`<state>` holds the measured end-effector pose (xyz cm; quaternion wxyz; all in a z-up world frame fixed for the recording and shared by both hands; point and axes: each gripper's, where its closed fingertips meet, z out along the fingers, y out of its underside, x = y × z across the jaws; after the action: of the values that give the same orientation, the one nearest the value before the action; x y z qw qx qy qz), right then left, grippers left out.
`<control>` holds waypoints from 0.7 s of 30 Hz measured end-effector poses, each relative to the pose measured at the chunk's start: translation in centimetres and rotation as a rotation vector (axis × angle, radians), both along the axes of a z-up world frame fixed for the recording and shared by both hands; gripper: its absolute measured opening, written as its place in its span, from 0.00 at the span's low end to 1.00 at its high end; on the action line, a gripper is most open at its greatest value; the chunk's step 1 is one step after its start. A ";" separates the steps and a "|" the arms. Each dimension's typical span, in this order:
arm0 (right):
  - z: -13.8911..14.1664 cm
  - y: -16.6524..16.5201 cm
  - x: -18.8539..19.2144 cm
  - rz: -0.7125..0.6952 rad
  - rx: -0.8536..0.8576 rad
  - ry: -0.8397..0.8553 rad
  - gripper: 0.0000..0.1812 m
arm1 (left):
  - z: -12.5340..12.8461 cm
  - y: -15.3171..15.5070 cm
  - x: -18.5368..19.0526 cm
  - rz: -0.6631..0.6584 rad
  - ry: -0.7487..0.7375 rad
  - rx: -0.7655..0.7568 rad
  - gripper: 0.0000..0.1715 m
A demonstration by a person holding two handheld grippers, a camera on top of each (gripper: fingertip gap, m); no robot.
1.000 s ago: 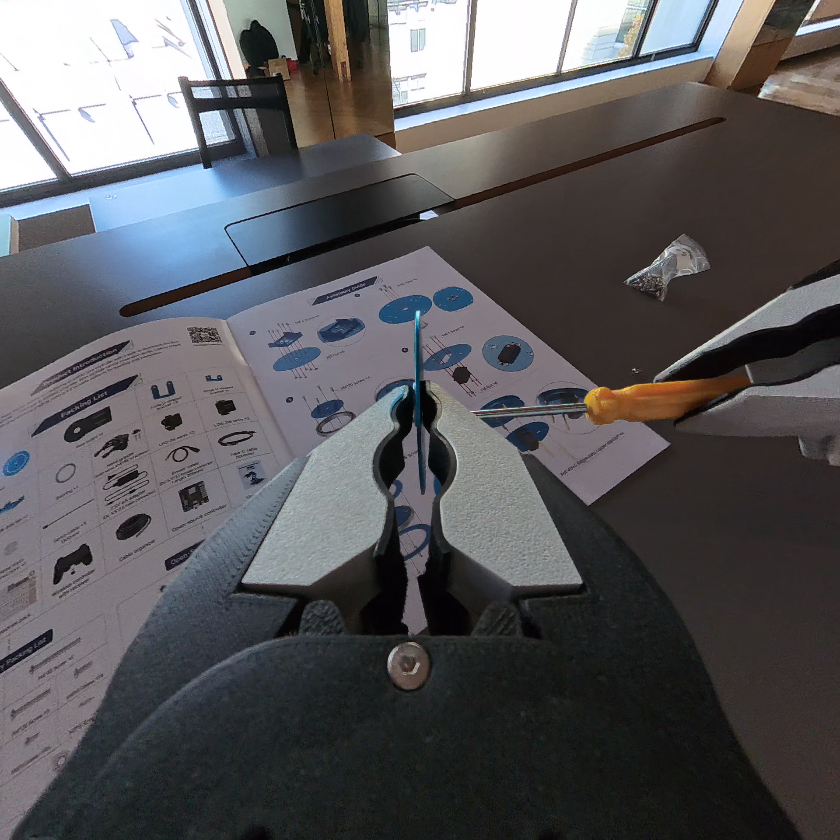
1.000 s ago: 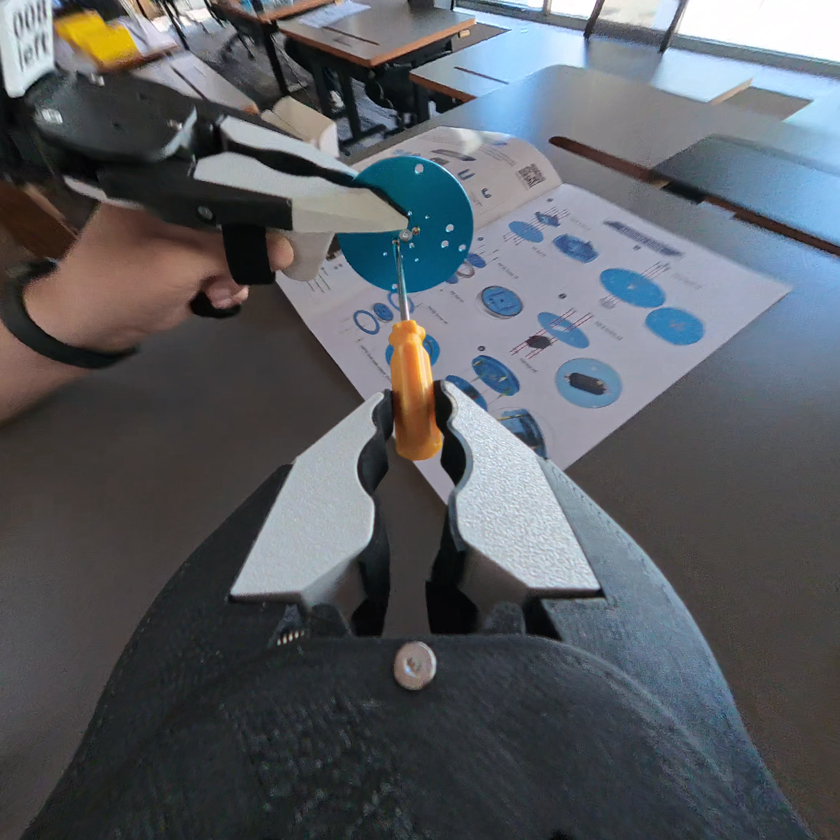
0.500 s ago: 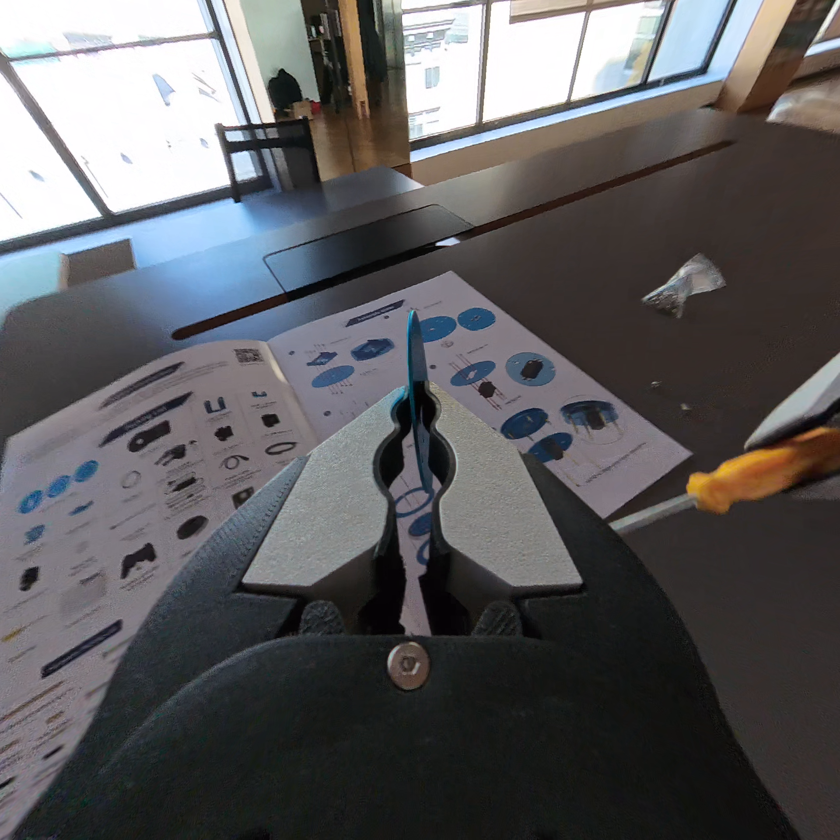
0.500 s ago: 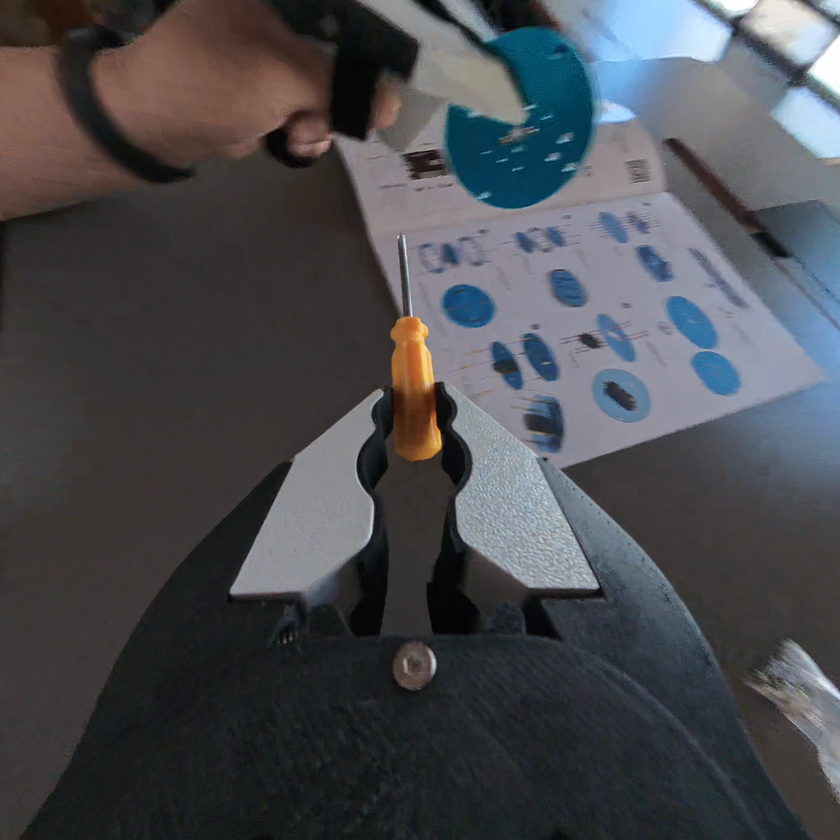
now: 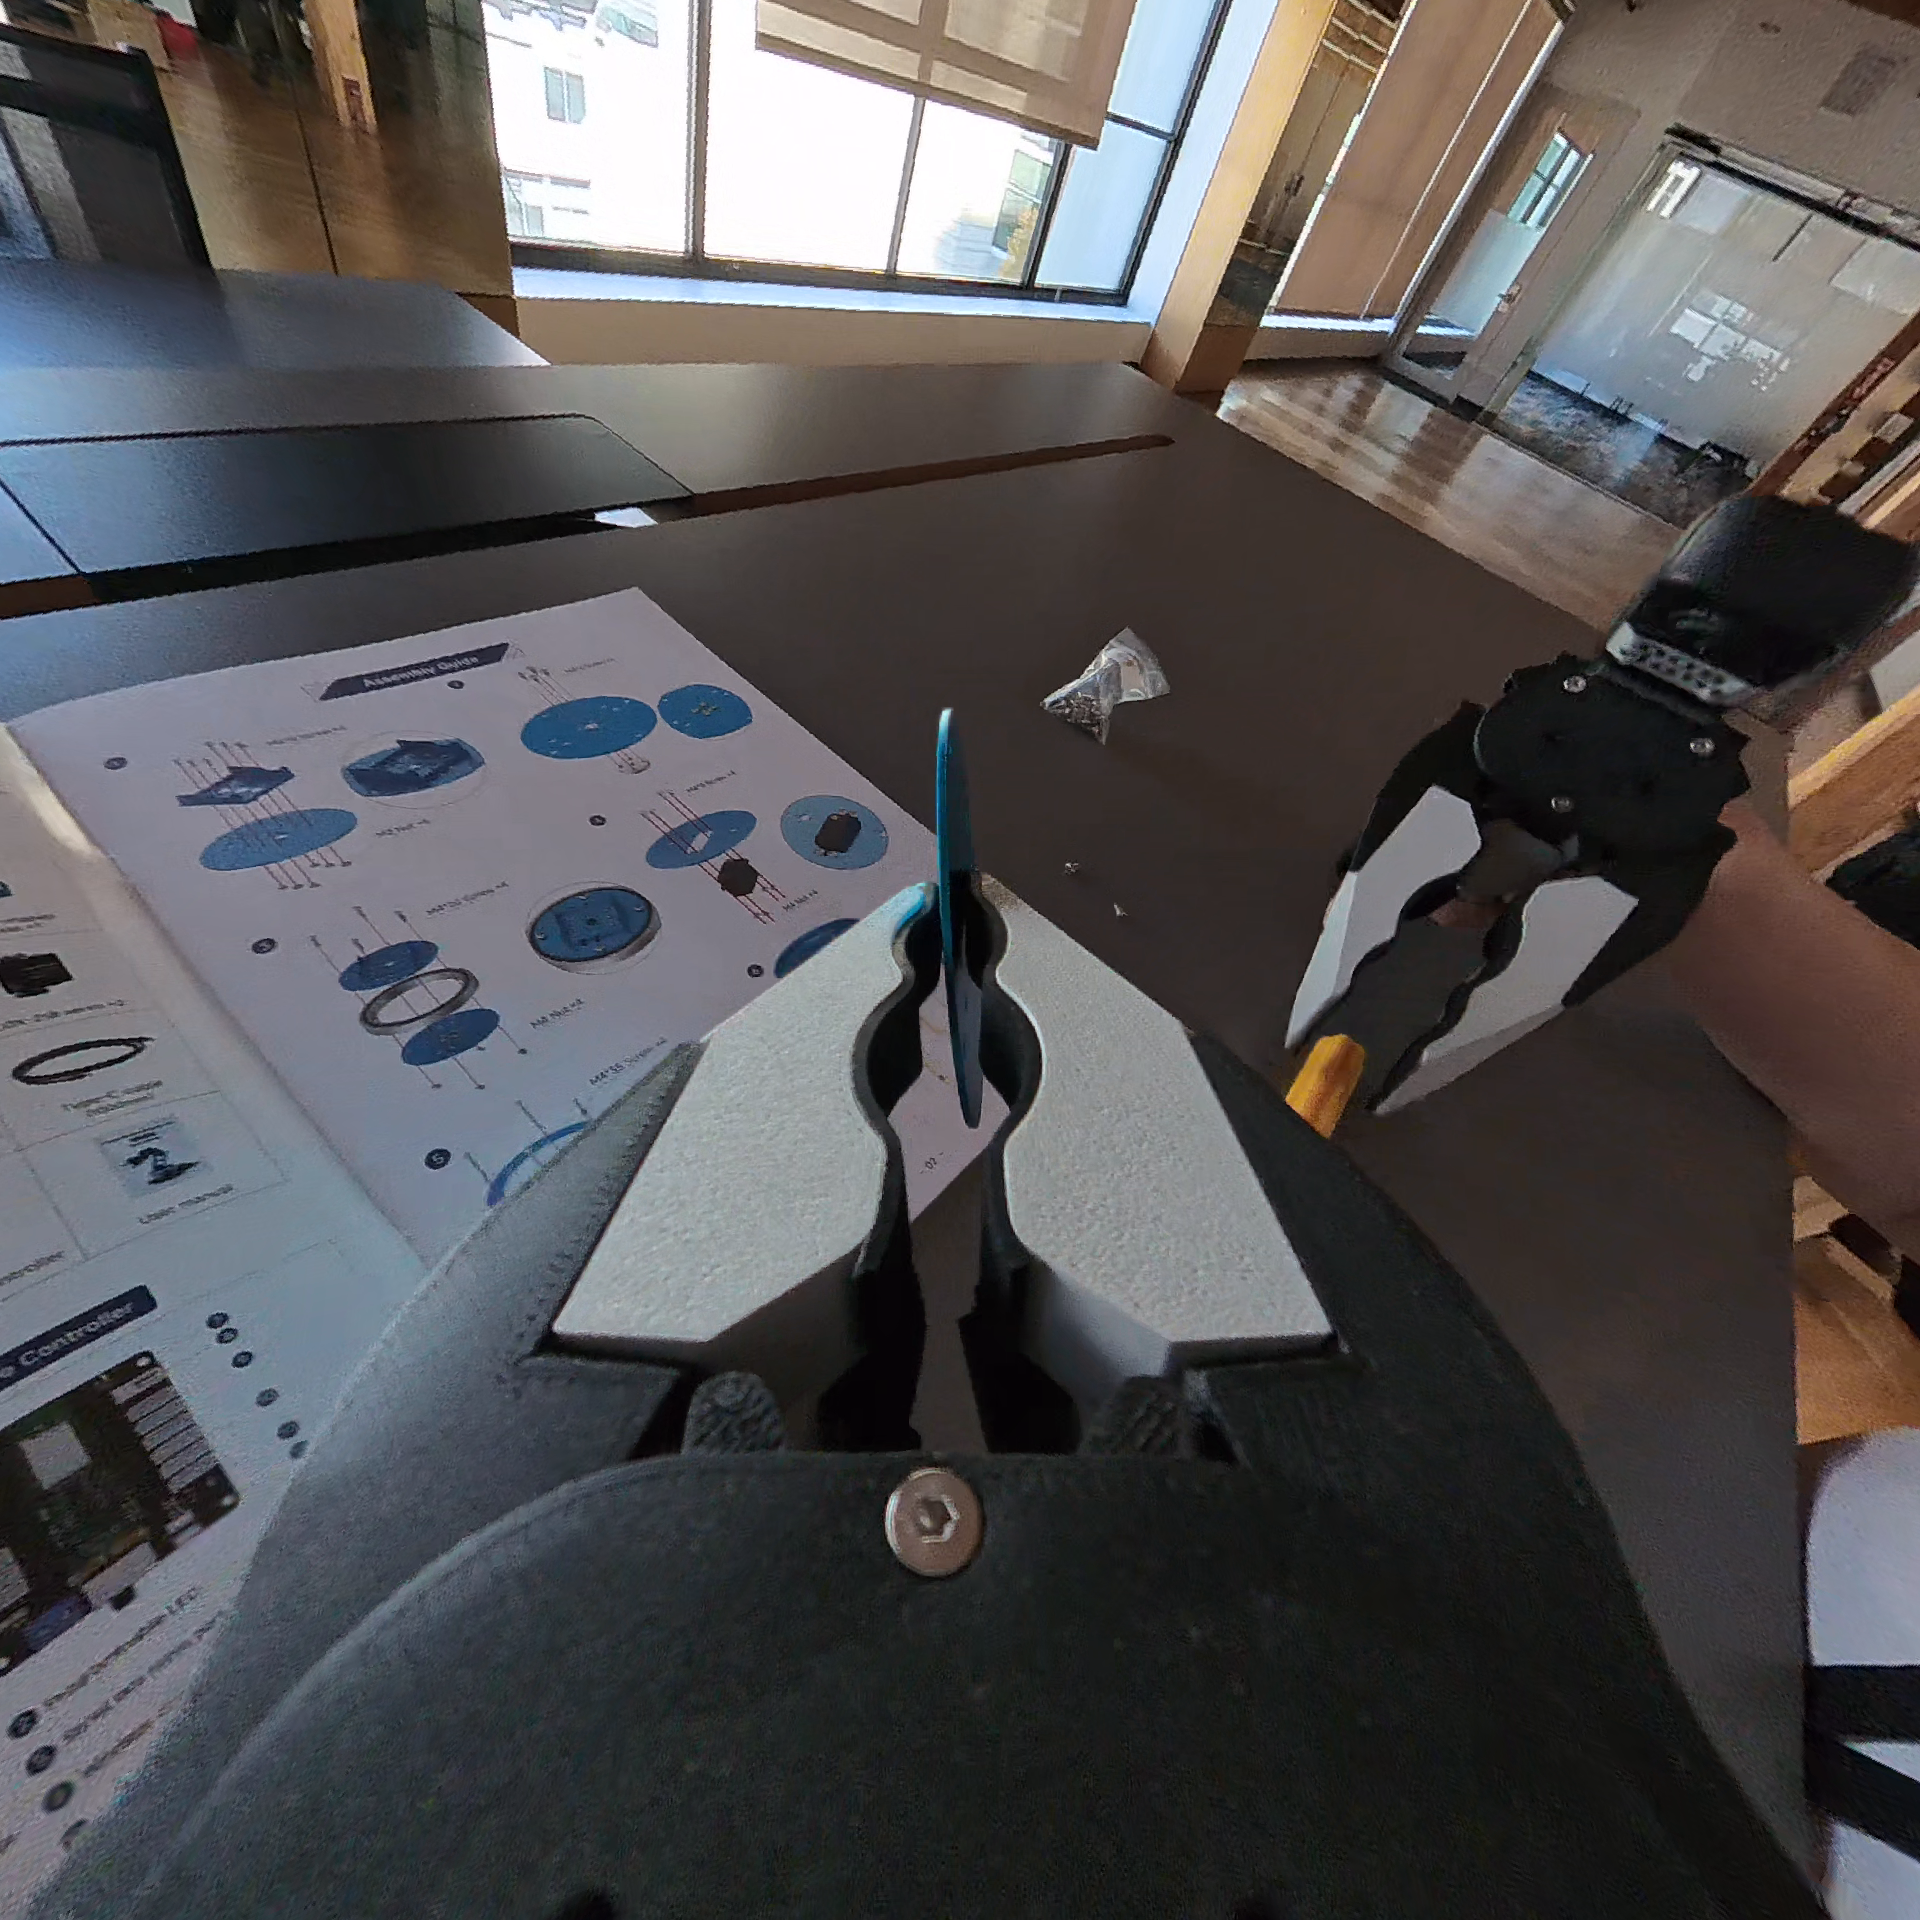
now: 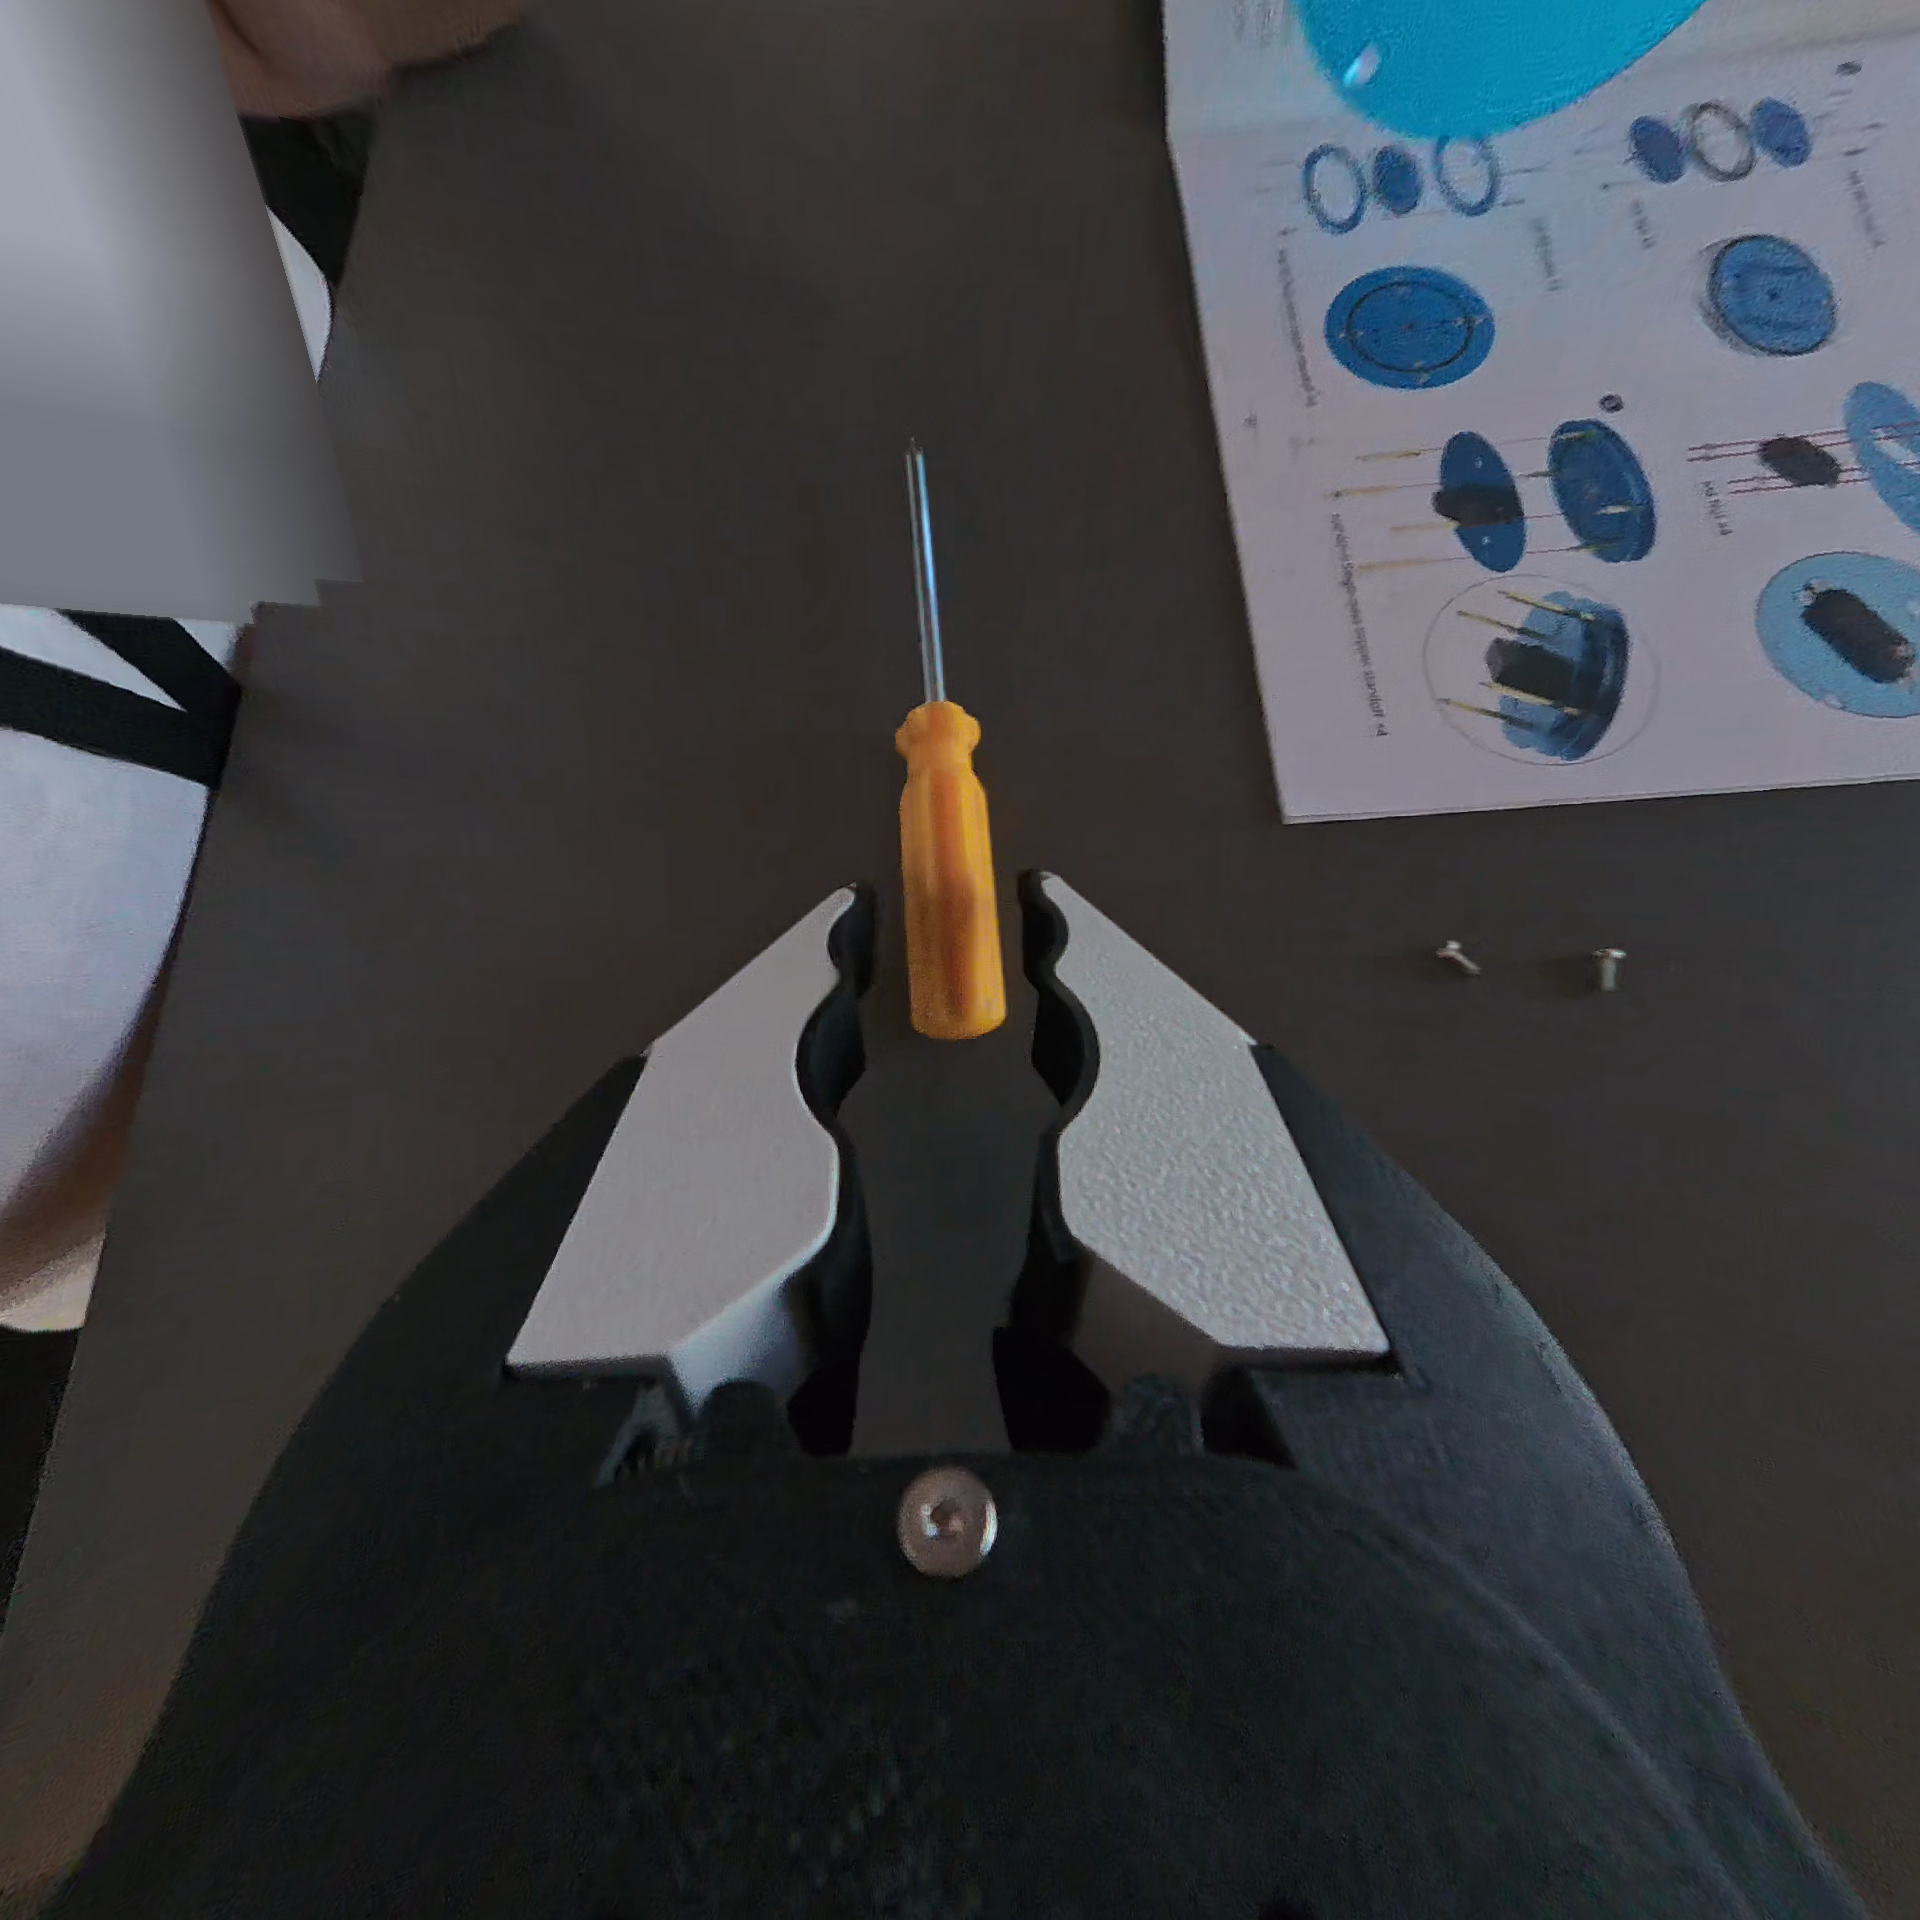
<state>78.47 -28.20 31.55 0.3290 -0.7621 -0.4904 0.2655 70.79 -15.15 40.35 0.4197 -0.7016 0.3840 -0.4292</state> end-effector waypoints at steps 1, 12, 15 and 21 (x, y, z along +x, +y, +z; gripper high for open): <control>0.9 0.7 0.6 -0.021 0.036 0.030 0.15 | -0.3 -0.2 0.2 -0.012 0.005 -0.018 0.01; 1.2 10.3 5.9 -0.069 -0.004 -0.509 0.05 | -3.3 -1.3 0.8 -0.095 0.089 -0.215 0.01; 0.7 10.7 5.7 -0.032 -0.086 -0.543 0.06 | -4.0 -1.4 0.7 -0.116 0.075 -0.305 0.01; -0.7 10.8 6.2 -0.003 -0.163 -0.570 0.07 | -4.7 -2.0 0.9 -0.201 -0.018 -0.593 0.01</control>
<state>84.70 -17.43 30.87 0.1162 -0.8305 -0.5390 0.0787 71.65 -17.14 35.66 0.1555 -0.7482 0.3058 -0.5679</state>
